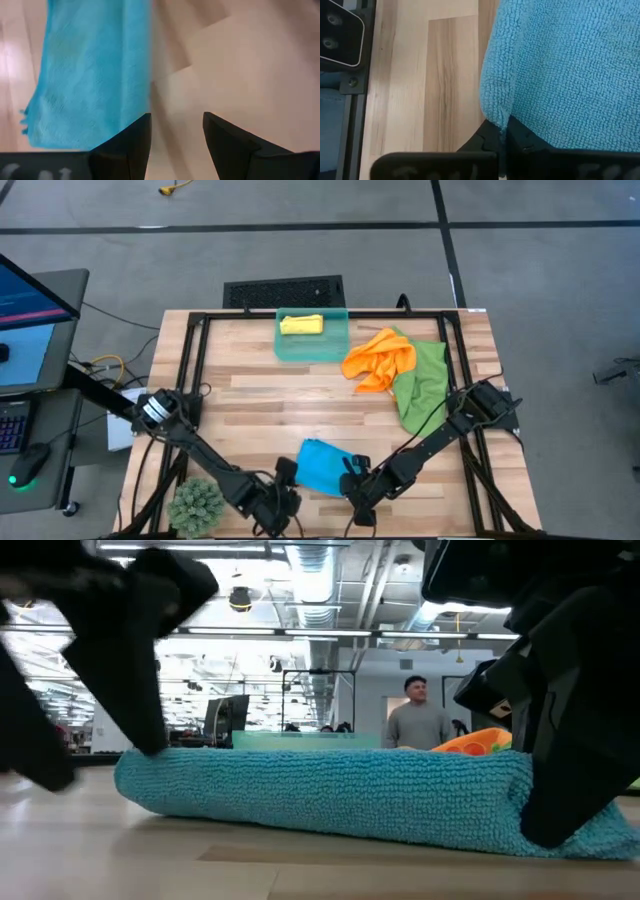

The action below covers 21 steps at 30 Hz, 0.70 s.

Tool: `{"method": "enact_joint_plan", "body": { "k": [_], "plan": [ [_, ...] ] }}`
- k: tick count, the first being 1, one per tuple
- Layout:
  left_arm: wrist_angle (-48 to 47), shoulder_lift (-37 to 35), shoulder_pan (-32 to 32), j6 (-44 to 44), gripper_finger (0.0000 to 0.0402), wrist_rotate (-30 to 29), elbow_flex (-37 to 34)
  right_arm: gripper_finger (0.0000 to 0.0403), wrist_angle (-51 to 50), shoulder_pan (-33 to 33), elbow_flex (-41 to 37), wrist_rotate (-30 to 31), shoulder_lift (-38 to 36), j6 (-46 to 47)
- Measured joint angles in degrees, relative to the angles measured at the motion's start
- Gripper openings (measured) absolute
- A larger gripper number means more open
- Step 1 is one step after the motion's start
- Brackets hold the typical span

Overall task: Roll microfiber towels into tight, uniform cylinder then place into a basket
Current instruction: Roll the blue microfiber towel

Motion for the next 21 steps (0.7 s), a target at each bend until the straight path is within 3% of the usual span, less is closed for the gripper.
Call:
{"method": "enact_joint_plan", "body": {
  "k": [6,21],
  "plan": [
    [3.9,0.0,2.6,0.7,0.0171,6.0,-3.3,0.0008,-0.1,-0.3,0.0,-1.0,0.0,0.0],
    [3.2,0.0,2.2,-1.3,0.0171,-6.2,-3.5,0.0011,-0.2,-0.8,0.0,-2.6,0.0,-0.1]
  ]
}}
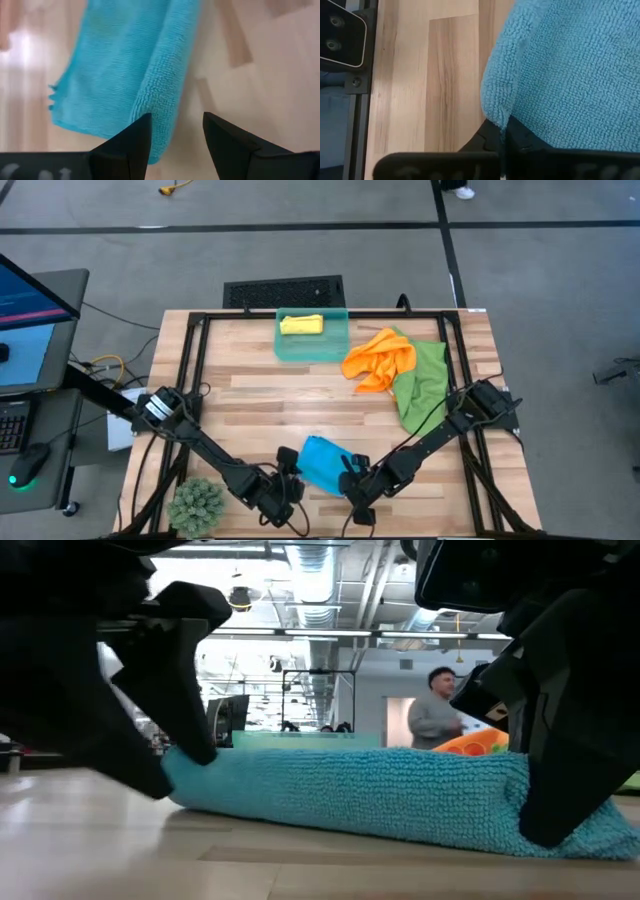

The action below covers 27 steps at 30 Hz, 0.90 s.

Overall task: Roll microfiber towels into tight, uniform cylinder then place into a basket
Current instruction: Roll the blue microfiber towel

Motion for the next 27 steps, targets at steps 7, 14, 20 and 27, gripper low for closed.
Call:
{"method": "enact_joint_plan", "body": {
  "k": [7,14,20,27],
  "plan": [
    [-0.1,0.0,3.6,-0.1,0.0171,1.2,0.0,0.0012,0.2,0.0,0.0,-0.2,0.0,-0.4],
    [-0.1,0.0,7.4,1.0,0.0171,11.8,0.0,0.002,0.0,0.0,0.0,-0.5,0.0,-1.6],
    [-0.2,0.0,7.9,1.2,0.0171,12.9,0.0,0.0013,-0.1,0.0,0.0,-0.5,0.0,-1.6],
    [0.6,-0.2,7.9,-0.4,0.0169,13.9,-1.1,0.0038,-1.7,0.2,-0.3,1.4,-2.1,-3.2]
  ]
}}
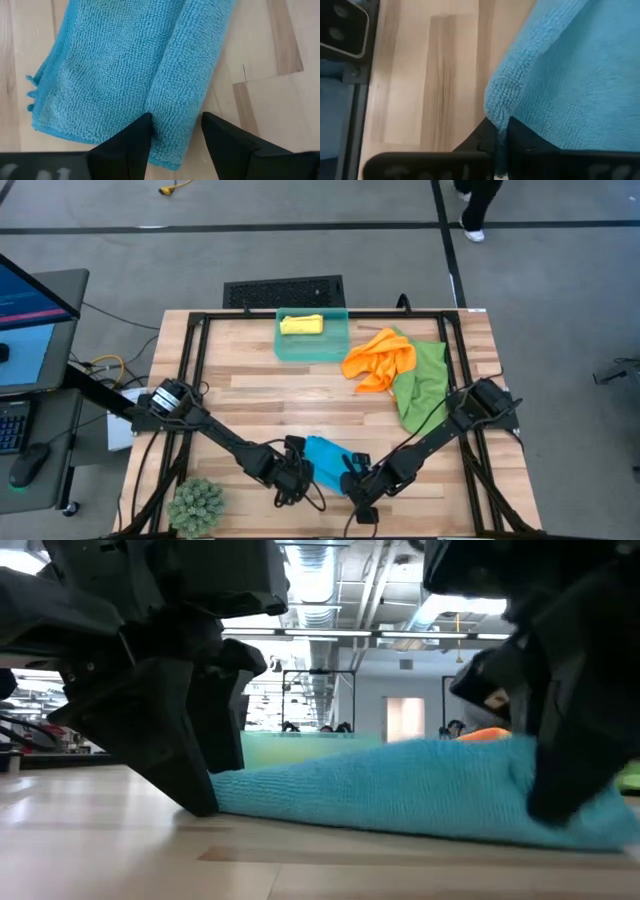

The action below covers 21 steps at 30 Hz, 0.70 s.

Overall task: Roll microfiber towels into tight, uniform cylinder then place into a basket
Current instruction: Roll the blue microfiber towel

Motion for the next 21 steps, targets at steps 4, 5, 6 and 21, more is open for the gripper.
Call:
{"method": "enact_joint_plan", "body": {
  "k": [4,5,6,21],
  "plan": [
    [4.4,-0.3,0.0,-4.7,0.0143,0.2,-4.4,0.0055,-1.5,0.1,0.1,1.1,-1.1,0.0],
    [5.9,-0.5,-0.1,-5.9,0.0132,0.2,-5.6,0.0057,-2.2,0.1,0.0,1.1,-1.1,0.0],
    [7.2,-0.6,-0.1,-6.9,0.012,-0.1,-6.6,0.0058,-2.5,0.0,0.0,1.1,-1.1,0.0],
    [10.4,-0.4,0.1,-13.8,0.0018,0.0,-8.0,0.0061,-6.9,0.5,0.2,1.7,-1.4,0.1]
  ]
}}
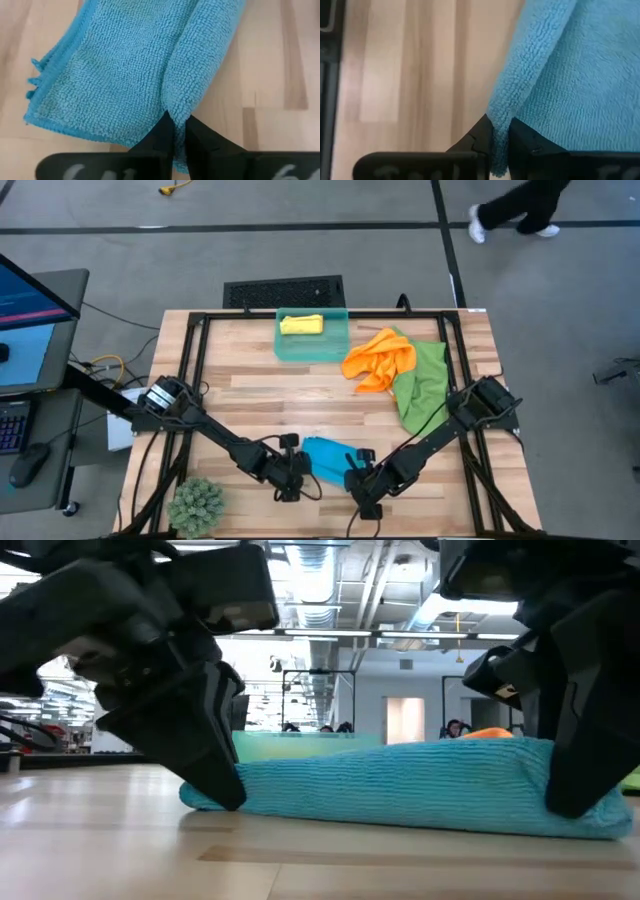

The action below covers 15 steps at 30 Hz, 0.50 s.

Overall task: Roll microfiber towels into tight, uniform cylinder then place into a basket
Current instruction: Roll the blue microfiber towel

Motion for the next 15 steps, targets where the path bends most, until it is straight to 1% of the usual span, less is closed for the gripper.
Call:
{"method": "enact_joint_plan", "body": {
  "k": [2,4,7,8,13,15],
  "plan": [
    [0.4,-0.1,0.1,-1.7,0.0019,2.1,0.0,0.0061,-1.4,0.2,0.0,0.1,-0.7,0.0],
    [0.6,-0.1,0.1,-2.0,0.0017,3.0,0.0,0.0061,-2.1,0.2,0.2,0.1,-1.2,0.0],
    [1.7,-0.1,0.1,-2.2,0.0012,6.2,0.0,0.0061,-3.8,0.3,0.1,0.1,-2.9,0.0],
    [2.2,-0.1,0.1,-2.2,0.0011,7.8,0.0,0.0061,-4.4,0.3,0.1,0.1,-3.5,0.0],
    [6.6,0.1,0.5,-2.3,0.0013,19.0,0.0,0.0061,-9.2,0.6,0.1,0.1,-5.5,0.7],
    [7.3,0.2,0.5,-2.3,0.0014,20.1,0.0,0.0061,-9.5,0.9,0.1,0.1,-5.8,0.6]
  ]
}}
